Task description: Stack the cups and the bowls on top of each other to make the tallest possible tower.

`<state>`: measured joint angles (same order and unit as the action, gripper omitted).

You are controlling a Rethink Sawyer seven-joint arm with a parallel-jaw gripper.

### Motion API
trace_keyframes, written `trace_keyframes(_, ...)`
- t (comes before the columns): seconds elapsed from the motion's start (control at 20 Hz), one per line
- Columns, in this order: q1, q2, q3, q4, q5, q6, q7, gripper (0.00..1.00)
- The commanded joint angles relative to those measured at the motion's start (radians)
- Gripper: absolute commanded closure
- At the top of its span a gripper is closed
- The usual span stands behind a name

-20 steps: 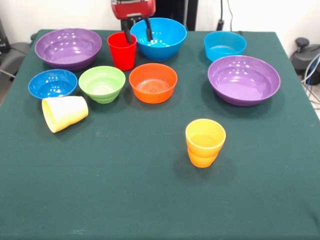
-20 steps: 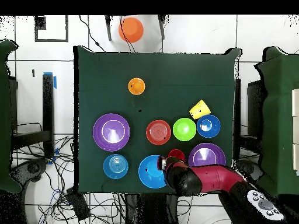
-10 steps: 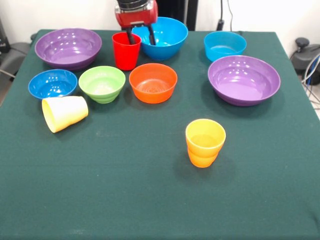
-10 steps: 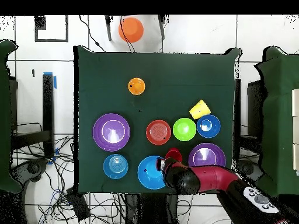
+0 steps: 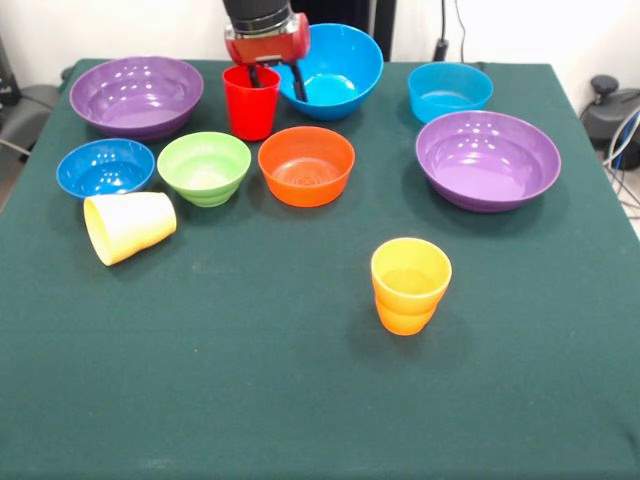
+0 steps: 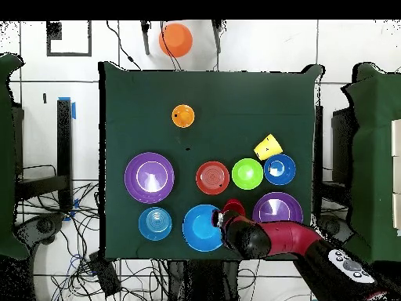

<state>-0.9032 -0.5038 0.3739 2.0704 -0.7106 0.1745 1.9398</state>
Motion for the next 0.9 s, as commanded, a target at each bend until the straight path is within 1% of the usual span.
trace_keyframes(0.05, 0.023, 0.036, 0.012, -0.101, -0.037, -0.015, 0.016, 0.0)
trace_keyframes(0.2, 0.027, 0.038, 0.009, -0.103, -0.044, -0.028, 0.019, 0.0)
trace_keyframes(0.25, 0.035, 0.035, 0.003, -0.106, -0.048, -0.025, 0.017, 1.0)
trace_keyframes(0.4, 0.039, 0.029, 0.002, -0.104, -0.057, -0.017, 0.007, 1.0)
trace_keyframes(0.55, 0.015, 0.016, 0.033, -0.087, -0.03, -0.004, 0.006, 1.0)
trace_keyframes(0.8, 0.037, 0.021, 0.017, -0.099, -0.026, -0.011, 0.025, 1.0)
trace_keyframes(0.9, 0.041, 0.005, 0.019, -0.087, -0.017, -0.003, 0.029, 1.0)
